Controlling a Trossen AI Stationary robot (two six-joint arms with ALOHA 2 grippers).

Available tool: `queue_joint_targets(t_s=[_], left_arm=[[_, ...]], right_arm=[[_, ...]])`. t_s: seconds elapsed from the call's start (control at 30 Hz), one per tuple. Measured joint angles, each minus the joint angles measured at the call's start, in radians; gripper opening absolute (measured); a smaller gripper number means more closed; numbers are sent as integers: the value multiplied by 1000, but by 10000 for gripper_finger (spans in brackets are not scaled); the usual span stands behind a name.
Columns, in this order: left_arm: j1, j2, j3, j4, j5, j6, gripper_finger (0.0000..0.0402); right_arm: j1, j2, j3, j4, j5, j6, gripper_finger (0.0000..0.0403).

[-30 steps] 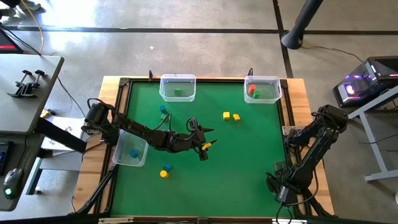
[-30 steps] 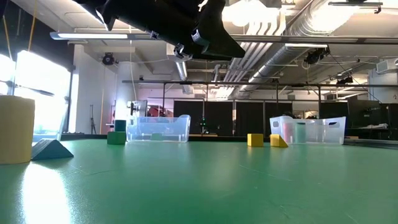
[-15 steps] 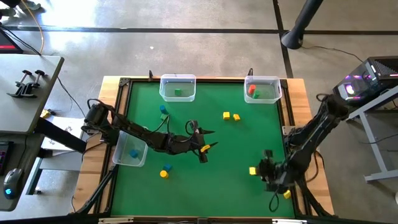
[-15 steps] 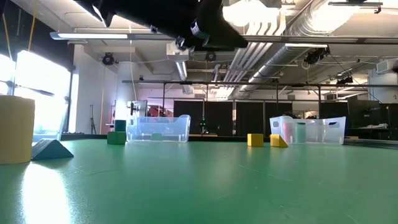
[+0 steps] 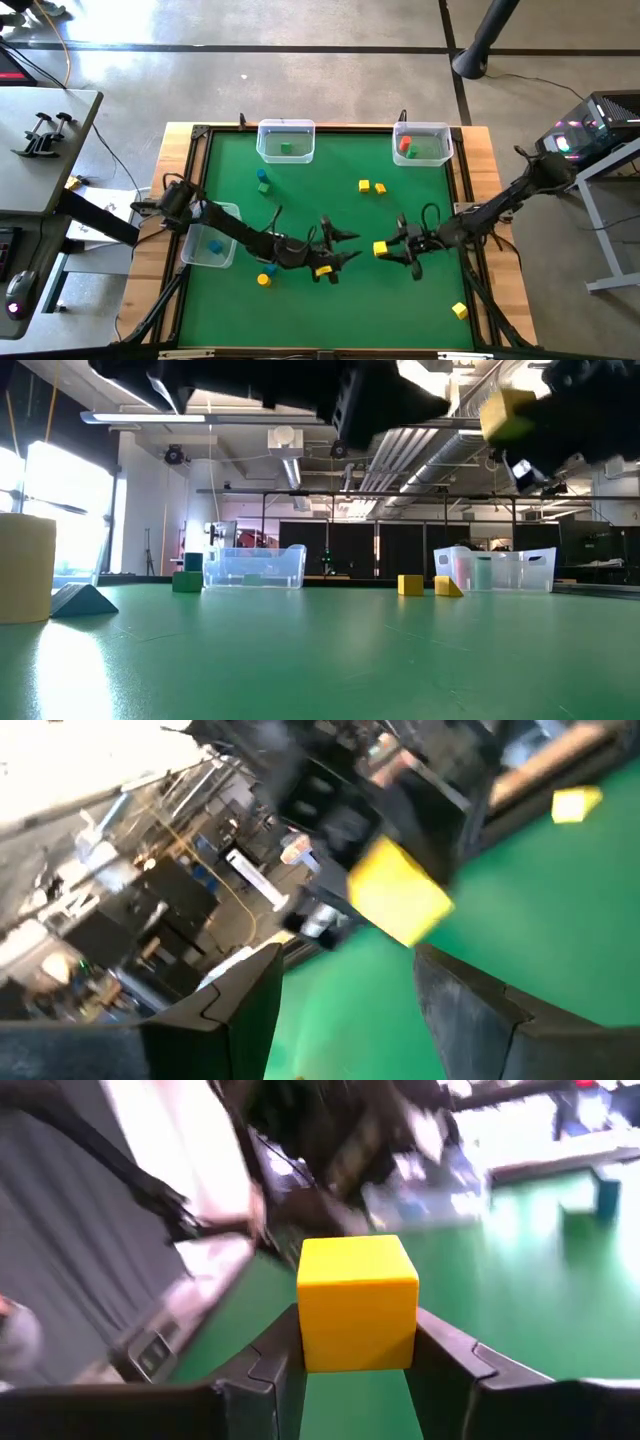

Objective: Sort blocks by size
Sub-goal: Put the yellow square block into the bottom transparent bin

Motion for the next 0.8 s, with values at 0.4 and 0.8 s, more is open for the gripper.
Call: queue_joint_targets(t_s=[0.4, 0.8], left_arm=[[0, 22, 23, -7, 206, 180, 210], [8, 22, 24, 115, 224, 340, 210]], right_arm=[[-67, 0, 82, -25, -244, -3, 133], [-73, 1, 84, -1, -183, 45, 134]])
